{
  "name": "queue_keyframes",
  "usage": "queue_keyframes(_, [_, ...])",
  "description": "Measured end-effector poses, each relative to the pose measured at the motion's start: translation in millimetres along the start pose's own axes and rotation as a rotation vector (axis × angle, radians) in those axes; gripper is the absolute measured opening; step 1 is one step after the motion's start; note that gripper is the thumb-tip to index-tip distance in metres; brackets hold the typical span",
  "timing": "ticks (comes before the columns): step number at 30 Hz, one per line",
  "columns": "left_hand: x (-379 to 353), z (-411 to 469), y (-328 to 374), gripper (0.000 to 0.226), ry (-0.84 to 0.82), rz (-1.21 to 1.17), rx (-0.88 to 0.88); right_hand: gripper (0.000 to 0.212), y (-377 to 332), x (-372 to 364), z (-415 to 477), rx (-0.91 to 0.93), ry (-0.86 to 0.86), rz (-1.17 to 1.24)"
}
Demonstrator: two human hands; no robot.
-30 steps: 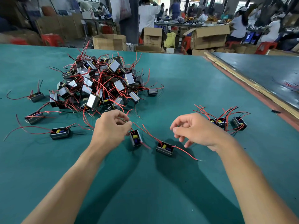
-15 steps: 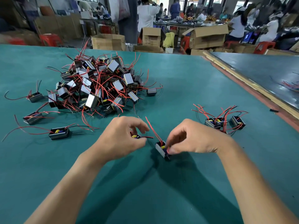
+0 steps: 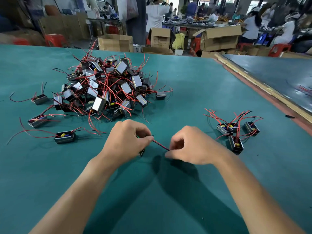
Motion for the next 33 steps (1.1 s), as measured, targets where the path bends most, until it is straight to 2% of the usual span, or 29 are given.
queue_keyframes(3, [0,3,-6,0.015,-0.032,-0.115,0.083,0.022,-1,-1,0,0.003,-0.021,0.084])
queue_keyframes(7, [-1,4,-10,0.013,-0.064,-0.185,0.15,0.014,-6,0,0,0.065,0.06,0.178])
queue_keyframes(12, [-2,4,-12,0.017,-0.077,-0.234,0.176,0.012,-11,-3,2,0.124,0.134,0.169])
queue_keyframes(15, [-2,4,-11,0.019,-0.071,-0.214,0.175,0.018,-9,-4,3,0.106,0.148,0.197])
queue_keyframes(21, [-6,4,-11,0.011,-0.139,-0.216,0.188,0.016,-1,-4,7,0.021,0.266,0.271])
queue_keyframes(26, [-6,4,-11,0.012,-0.134,-0.202,0.179,0.017,0,-4,7,-0.013,0.262,0.34])
queue_keyframes(33, [-5,3,-8,0.016,-0.135,-0.204,0.156,0.017,-1,-11,8,-0.067,0.145,0.42])
Point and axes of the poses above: each hand's wrist, its own z-axis towards the middle knuckle, its own x-axis out of the back of the hand, y = z × x, the point moved 4 cm from there along z, towards the middle knuckle, and after that the axes turned 1 degree about y, right-handed, at the moved point
